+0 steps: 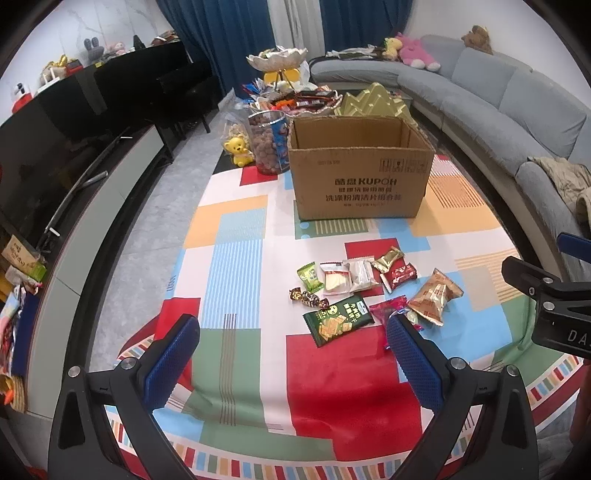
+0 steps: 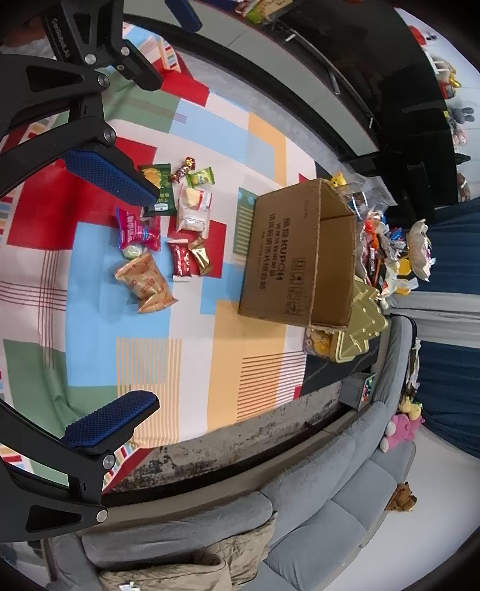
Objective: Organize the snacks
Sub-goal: 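Lower the left tool onto the green cracker bag while the right tool approaches the tan biscuit bag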
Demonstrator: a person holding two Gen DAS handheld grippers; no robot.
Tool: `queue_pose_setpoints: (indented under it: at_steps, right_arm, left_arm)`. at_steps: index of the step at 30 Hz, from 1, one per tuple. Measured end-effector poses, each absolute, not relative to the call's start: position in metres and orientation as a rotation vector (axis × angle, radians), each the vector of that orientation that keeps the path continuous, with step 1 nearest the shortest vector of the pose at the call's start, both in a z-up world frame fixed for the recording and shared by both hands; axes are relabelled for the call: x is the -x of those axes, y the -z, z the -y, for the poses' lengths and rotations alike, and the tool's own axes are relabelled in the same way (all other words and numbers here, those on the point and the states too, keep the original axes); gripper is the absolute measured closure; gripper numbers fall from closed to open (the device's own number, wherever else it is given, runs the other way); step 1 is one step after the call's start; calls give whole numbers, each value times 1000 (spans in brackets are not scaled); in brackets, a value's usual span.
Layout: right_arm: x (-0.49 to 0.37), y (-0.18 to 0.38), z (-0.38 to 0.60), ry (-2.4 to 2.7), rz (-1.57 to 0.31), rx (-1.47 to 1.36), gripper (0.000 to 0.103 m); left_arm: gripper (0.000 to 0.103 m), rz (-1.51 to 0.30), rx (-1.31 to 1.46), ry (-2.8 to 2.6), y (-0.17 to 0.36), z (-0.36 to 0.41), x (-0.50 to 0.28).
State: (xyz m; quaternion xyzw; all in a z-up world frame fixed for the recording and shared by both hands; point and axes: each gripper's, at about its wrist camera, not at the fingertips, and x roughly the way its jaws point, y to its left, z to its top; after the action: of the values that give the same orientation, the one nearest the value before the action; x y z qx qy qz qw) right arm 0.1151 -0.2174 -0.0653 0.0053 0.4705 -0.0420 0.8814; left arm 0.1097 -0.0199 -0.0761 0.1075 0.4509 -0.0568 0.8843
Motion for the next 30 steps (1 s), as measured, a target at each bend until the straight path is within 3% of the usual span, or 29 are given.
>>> queue_pose_setpoints:
  at_steps: [30]
  right_arm:
    - [-166,153,218,104,-1139,4,2]
  left_arm:
    - [1,-1106,-248,187,184,37,-165]
